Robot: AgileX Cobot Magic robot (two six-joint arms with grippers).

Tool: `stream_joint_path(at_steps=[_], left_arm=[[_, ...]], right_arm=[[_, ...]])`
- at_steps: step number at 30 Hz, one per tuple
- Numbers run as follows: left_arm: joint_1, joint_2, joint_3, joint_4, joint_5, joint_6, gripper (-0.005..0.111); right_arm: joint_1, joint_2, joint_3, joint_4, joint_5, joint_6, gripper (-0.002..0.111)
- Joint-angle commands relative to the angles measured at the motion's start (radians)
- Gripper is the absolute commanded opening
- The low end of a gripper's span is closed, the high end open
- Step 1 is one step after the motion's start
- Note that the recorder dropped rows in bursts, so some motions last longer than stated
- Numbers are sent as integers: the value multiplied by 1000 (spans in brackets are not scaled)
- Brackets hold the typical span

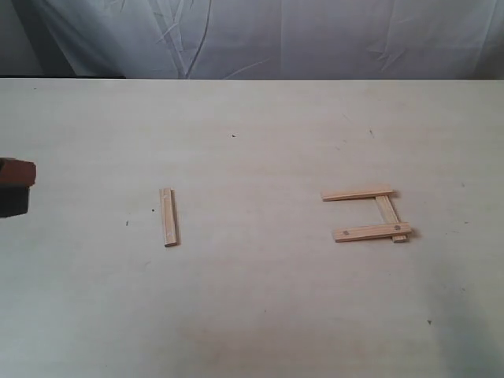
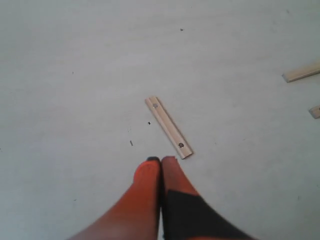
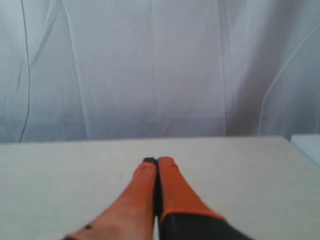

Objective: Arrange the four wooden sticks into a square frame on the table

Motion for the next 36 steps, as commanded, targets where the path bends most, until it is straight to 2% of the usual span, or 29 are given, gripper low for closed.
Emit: stream_joint_path(at_steps=[1,6,16,17,20,24,27,30,32,36], left_arm=[[2,-130,32,9,0,-5,0],[2,-202,32,45,13,-5,0],[2,-224,32,45,11,-5,0],[2,-224,32,45,11,-5,0],[2,-224,32,45,11,-5,0],[2,-224,32,45,11,-5,0],[2,-224,32,45,11,-5,0],[2,-224,32,45,11,-5,0],[2,-224,32,45,11,-5,0],[2,-224,32,45,11,-5,0]], right_arm=[[-7,-6,2,-38,-249,-10,0],[-7,-6,2,-38,-388,0,0],[-7,-6,2,-30,-392,29,-1],[-7,-6,-15,-28,-355,43,-1],[-7,19,-140,-28,-66,45,-1],[-7,201,-379,59,319,48,-1],[-7,384,-522,160,499,48,-1],[-7,531,-594,179,539,43,-1],[-7,611,-598,185,494,46,-1],[2,763,-618,361,469,6,-1]])
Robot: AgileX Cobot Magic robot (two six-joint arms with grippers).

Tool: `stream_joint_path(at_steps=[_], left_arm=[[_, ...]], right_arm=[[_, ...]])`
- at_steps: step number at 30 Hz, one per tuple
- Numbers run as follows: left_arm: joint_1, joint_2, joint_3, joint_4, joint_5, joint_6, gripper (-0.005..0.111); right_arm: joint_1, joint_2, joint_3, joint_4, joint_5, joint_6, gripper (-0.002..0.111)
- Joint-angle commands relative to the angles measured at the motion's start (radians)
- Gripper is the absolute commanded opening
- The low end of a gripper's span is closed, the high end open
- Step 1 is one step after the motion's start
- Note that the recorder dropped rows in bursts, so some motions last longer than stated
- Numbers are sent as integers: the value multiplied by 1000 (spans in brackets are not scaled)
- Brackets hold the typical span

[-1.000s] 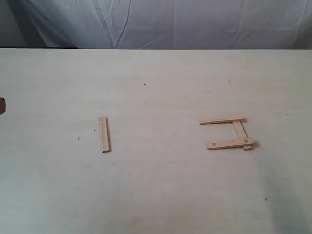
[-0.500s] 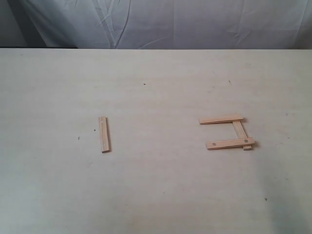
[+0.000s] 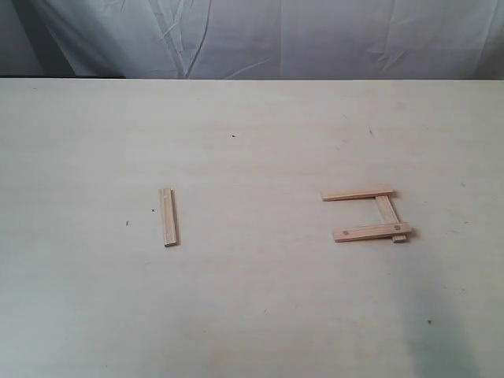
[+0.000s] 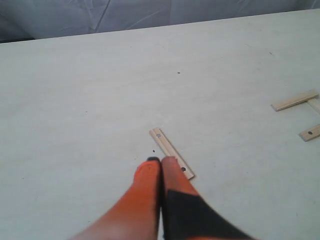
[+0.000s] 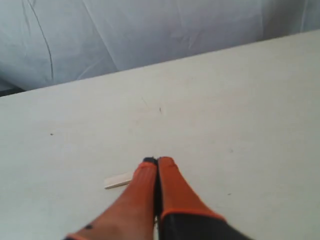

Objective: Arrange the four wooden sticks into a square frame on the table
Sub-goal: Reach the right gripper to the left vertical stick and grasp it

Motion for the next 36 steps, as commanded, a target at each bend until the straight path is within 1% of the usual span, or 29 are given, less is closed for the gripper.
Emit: stream_joint_path(at_steps=[1,3,5,10,15,19,23,29,32,36], left_arm=[[2,-6,3,9,-4,-5,0],[2,-6,3,9,-4,-5,0],[2,-6,3,9,-4,-5,0],[2,-6,3,9,-4,-5,0],[2,-6,3,9,-4,-5,0],[2,-6,3,9,-7,-5,0],[2,-6,3,9,-7,-5,0],[2,-6,3,9,-7,-5,0],[2,-6,3,9,-7,-5,0],[2,-6,3,9,-7,-5,0]], right_arm=[[13,169,-37,189,-11,-88,-1],[48,266,-78,255,7,-148,-1],[100,371,-131,264,13,-150,-1],[289,622,-279,260,26,-148,-1],[475,885,-468,225,35,-100,-1],[592,1096,-662,135,111,-13,-1],[684,1298,-873,47,219,66,-1],[793,1559,-1246,-122,408,229,-1],[833,1662,-1398,-187,491,287,-1],[868,1803,-1613,-197,592,351,-1]])
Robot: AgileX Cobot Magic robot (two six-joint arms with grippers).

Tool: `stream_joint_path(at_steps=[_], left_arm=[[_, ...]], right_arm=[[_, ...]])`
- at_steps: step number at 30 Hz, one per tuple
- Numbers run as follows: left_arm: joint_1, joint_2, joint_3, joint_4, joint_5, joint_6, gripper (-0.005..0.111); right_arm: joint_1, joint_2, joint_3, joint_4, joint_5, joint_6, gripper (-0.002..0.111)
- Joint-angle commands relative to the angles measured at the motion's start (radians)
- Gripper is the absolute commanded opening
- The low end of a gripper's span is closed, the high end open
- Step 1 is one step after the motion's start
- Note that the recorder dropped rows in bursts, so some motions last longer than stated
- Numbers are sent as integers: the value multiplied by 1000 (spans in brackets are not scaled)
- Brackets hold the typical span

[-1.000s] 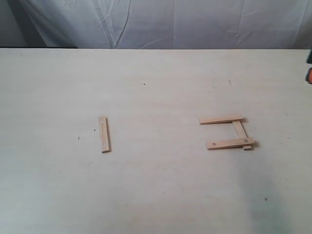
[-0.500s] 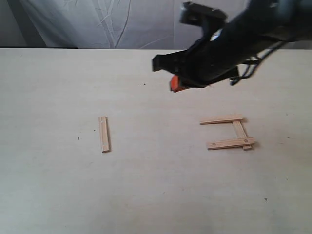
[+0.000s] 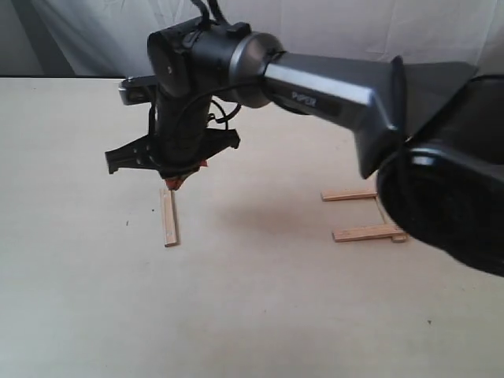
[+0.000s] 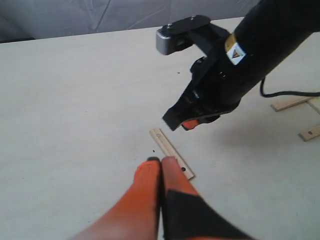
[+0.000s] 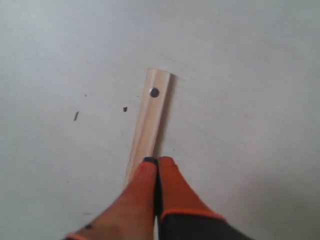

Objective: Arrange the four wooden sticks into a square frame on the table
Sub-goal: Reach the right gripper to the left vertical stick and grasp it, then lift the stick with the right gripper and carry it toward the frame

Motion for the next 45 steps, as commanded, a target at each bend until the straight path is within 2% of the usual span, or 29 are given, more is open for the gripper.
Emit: stream_joint_path(at_steps=[1,3,7,8,32,33,36,37,45], left_arm=[[2,-6,3,9,-7,-5,0],[2,-6,3,9,-7,-5,0],[2,-6,3,9,-7,-5,0],[2,-6,3,9,-7,-5,0],[2,-6,3,9,-7,-5,0],[2,-6,3,9,-7,-5,0],[2,-6,3,9,-7,-5,0],[2,-6,3,9,-7,-5,0],[2,-6,3,9,-7,-5,0]], right_arm=[[27,110,-171,-24,98,62,-1],[36,137,-203,-24,103,78,0],[39,161,-212,-32,112,111,36],[39,167,-212,-36,107,111,37],[57,242,-215,-74,105,136,36],[57,242,-215,-74,113,136,32],[57,230,-215,-80,131,136,5],[55,222,-215,-88,135,136,0],[19,152,-215,-51,145,136,0]])
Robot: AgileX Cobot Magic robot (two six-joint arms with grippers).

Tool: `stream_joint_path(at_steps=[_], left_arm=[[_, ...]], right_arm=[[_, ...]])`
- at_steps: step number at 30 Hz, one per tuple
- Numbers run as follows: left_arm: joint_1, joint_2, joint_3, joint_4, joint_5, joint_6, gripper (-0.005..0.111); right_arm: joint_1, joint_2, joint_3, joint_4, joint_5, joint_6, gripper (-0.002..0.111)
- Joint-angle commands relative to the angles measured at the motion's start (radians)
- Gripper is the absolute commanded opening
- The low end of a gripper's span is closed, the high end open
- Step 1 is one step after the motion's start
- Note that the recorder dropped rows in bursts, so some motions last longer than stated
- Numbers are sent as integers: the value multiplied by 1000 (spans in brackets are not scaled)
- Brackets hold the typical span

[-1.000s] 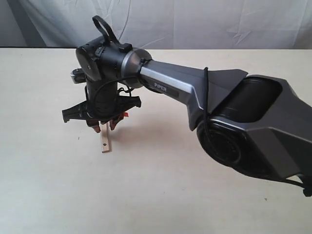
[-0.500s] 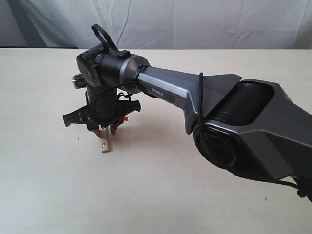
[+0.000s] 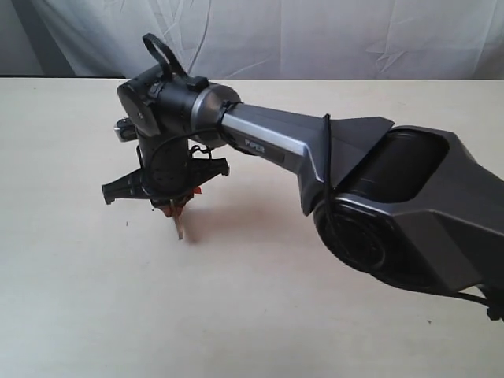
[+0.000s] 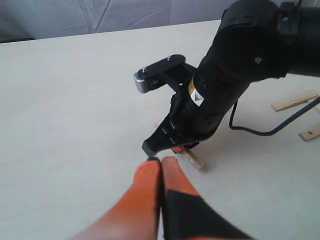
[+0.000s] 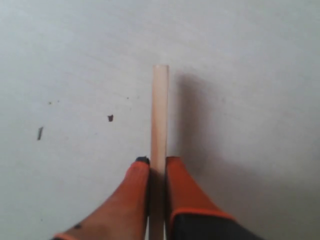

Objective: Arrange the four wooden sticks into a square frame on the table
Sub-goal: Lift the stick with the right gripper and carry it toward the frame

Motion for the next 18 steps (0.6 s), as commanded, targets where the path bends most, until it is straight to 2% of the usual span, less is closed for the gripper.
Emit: stream_joint_path(at_steps=[1,8,14,18], left_arm=[[2,-6,3,9,-7,-5,0],[2,-6,3,9,-7,-5,0],[2,-6,3,9,-7,-5,0],[2,-6,3,9,-7,-5,0]], right_arm=[[-32,-48,-1,58,17,-9,0],[-34,-15,-1,271,23,-89,0],[-34,22,-1,322,8,-113,0],[-34,22,-1,316,0,-133,11]])
